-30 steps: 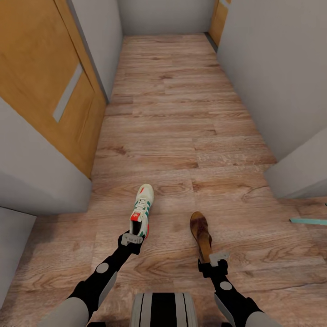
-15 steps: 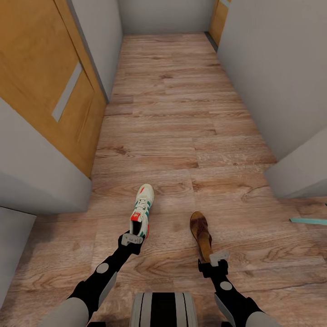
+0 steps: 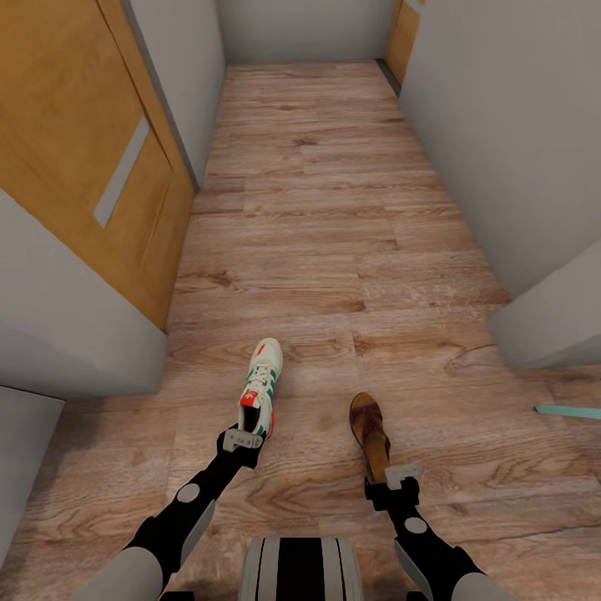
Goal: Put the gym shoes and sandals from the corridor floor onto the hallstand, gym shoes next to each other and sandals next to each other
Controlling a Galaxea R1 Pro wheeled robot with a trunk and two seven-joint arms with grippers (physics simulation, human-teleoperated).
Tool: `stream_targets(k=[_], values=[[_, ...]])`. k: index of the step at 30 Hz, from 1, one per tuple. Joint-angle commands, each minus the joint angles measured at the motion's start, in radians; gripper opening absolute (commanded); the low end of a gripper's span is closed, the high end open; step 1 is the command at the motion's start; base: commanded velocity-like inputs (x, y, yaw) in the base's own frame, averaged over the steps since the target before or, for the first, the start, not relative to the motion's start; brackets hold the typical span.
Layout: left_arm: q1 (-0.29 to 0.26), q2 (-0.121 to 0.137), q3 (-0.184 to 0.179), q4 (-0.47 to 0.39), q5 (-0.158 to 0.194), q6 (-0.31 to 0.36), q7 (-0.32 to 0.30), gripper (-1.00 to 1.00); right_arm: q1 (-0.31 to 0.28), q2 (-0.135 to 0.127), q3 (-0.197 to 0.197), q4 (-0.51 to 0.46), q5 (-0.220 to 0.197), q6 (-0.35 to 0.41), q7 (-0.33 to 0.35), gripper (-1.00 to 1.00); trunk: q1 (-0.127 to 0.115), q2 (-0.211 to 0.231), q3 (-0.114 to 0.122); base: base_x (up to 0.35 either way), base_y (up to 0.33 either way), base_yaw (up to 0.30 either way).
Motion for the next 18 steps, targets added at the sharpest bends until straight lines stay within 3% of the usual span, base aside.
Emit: stream_targets(k=[1,14,15,18], values=[[-0.001,0.0,-0.002,0.001,0.004,-0.003,-0.003,-1.0,-0.001,-0.001,0.009,0.001,-0.011,-0.004,-0.006,1.0,0.0,0.0,0.0,0.007,0.0,0.0],[-0.002,0.0,-0.002,0.001,0.004,-0.003,-0.002,-1.0,-0.001,-0.001,0.009,0.002,-0.011,-0.004,-0.005,1.0,0.001,-0.001,-0.012,0.001,0.0,0.0],[-0.002,0.0,-0.002,0.001,0.004,-0.003,-0.002,-1.0,-0.001,-0.001,0.009,0.002,-0.011,-0.004,-0.005,-1.0,0.001,-0.001,-0.012,0.0,0.0,0.0],[-0.002,0.001,-0.002,0.001,0.004,-0.003,-0.003,-1.0,-0.001,-0.001,0.01,0.002,-0.009,-0.004,-0.003,-1.0,0.001,-0.001,-0.012,0.0,0.0,0.0]])
